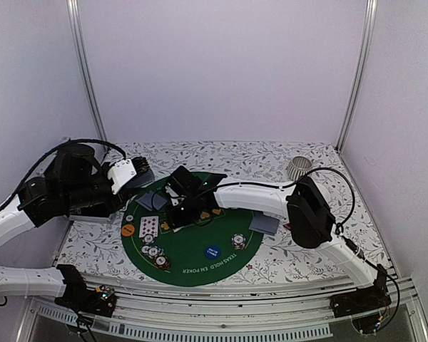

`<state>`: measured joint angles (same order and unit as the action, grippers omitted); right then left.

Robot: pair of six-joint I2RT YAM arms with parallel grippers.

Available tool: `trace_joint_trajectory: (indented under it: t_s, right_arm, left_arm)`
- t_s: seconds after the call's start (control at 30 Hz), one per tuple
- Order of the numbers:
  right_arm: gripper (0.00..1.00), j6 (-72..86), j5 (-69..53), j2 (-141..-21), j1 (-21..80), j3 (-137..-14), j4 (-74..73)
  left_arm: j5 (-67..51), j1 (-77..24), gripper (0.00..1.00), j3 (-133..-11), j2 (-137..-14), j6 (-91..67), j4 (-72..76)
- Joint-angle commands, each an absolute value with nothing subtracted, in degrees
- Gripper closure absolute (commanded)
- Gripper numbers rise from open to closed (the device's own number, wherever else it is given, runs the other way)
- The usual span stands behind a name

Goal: Distribute texas hold em gaming equipment
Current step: Adjust the poker card in the community card area.

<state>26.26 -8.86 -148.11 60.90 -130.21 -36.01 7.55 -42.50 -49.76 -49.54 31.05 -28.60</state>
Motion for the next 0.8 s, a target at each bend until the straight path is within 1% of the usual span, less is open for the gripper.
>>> trace_joint_trajectory:
  t_s: [0.0,0.2,0.43,0.5,0.77]
  right_arm:
    - [0.98,37.3,-20.8,-151.3,61.3,-129.4,-24.8]
    - [0.98,41.4,-17.4,-150.8,61.3,-126.8,-23.0]
    - [0.98,44.1,-5.6,-142.2,61.3,-114.4,-17.0]
    - [0.98,45.4,-3.2,-141.3,61.3,-112.3,-15.0]
    - [0.98,47.6,-5.7,-146.7,61.1,-117.3,-13.8]
  left_arm:
    - [7.9,-43.0,0.64,-49.7,-48.3,31.2,-27.6]
    - [7.2,-43.0,0.63,-49.4,-47.8,31.1,-27.2]
    - [7.0,-43.0,0.63,-49.0,-46.9,31.0,-27.2]
    - [6.8,-43.0,0.63,-48.9,-46.7,31.0,-27.2]
    - [7.0,-43.0,0.63,-48.8,-46.4,31.1,-27.2]
